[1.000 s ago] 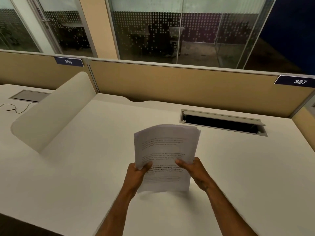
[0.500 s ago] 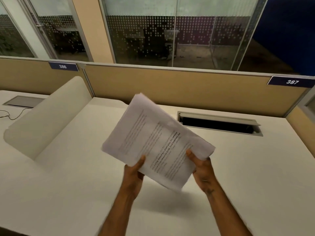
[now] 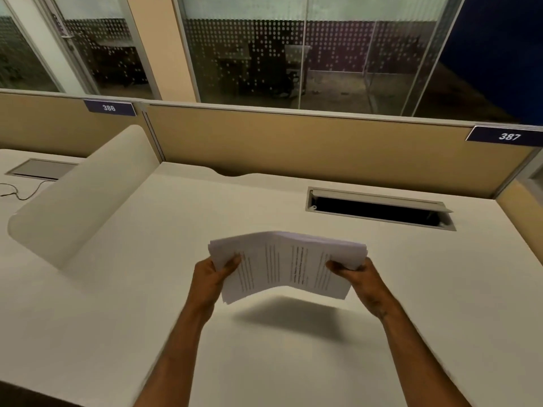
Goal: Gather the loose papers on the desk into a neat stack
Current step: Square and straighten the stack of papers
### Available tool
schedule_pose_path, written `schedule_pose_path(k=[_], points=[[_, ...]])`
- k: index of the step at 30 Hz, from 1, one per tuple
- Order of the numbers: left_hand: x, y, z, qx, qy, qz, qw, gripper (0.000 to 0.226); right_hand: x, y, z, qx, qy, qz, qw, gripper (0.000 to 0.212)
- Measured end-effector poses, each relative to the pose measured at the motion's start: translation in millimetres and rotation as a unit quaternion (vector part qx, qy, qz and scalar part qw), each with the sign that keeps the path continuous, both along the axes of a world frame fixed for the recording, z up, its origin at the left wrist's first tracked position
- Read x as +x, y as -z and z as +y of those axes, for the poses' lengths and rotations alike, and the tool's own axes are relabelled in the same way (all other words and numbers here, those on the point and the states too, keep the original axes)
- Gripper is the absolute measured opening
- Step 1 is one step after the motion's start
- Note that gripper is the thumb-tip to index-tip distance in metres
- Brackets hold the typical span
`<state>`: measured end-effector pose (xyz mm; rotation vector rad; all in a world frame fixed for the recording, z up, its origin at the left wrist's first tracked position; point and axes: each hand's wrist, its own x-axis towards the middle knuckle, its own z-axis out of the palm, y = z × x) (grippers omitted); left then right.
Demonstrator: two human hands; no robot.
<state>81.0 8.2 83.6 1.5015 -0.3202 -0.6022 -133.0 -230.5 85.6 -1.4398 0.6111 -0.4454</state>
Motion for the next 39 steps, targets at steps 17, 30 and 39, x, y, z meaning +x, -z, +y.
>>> schedule_pose_path(k=[17, 30, 39], points=[[-36, 34, -5, 0.065, -0.046, 0.034, 0.996, 0.005, -13, 51, 13, 0.065, -0.004, 0.086, 0.994, 0.081], [-61, -4, -44, -0.223, -0.056, 0.227, 0.946, 0.049, 39, -35, 40, 0.164, 0.053, -0.17, 0.97, 0.035], [6, -5, -1, 0.003, -0.008, 0.0, 1.0, 0.108, 32, -39, 17, 0.064, 0.055, -0.062, 0.995, 0.018]])
